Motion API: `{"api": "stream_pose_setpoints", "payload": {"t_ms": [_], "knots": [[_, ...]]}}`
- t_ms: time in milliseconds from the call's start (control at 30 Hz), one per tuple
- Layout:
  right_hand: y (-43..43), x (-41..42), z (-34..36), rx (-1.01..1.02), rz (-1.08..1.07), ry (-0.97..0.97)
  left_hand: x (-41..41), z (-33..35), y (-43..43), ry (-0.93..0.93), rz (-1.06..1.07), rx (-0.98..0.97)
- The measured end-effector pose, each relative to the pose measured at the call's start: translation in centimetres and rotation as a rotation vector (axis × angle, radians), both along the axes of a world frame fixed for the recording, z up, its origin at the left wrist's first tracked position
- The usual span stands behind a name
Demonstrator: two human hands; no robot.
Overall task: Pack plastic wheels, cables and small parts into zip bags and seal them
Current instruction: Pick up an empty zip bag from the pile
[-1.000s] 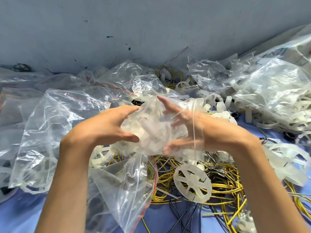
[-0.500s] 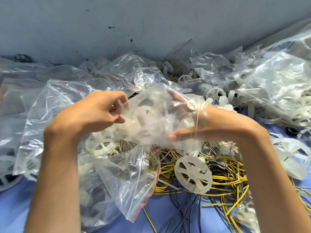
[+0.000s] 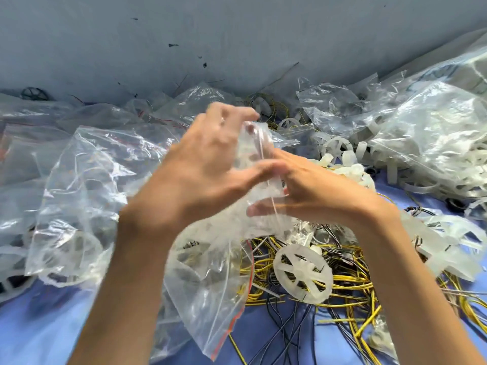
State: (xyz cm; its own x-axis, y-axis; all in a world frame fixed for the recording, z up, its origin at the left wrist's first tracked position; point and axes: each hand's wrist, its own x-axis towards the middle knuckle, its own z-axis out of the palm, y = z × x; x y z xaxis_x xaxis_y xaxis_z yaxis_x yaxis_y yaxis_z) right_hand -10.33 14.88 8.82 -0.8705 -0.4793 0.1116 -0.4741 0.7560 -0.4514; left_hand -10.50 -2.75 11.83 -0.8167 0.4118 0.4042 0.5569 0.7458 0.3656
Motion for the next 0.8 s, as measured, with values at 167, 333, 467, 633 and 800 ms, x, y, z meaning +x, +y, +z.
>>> {"api": "stream_pose_setpoints", "payload": {"t_ms": [167, 333, 467, 633, 800], "knots": [[1.2, 0.0, 0.4, 0.071, -0.077, -0.111, -0.6, -1.1, 0.8, -0.100, -0.016, -0.157], [2.2, 1.7, 2.5, 0.239, -0.188, -0.086, -1.7, -1.9, -0.5, -0.163, 0.087, -0.254], [1.0, 2.6, 2.2, 0.519, -0.087, -0.366, -2.5, -1.7, -1.7, -0.130, 0.178, -0.188], [0.1, 1.8, 0.6, 0.590, -0.064, -0.232, -2.6, -1.4, -2.9, -0.182, 0.128, -0.178], [2.5, 1.9, 2.7, 0.187, -0.155, -0.006, -2.4, -1.3, -4.1, -0.274, -0.038, -0.283]]}}
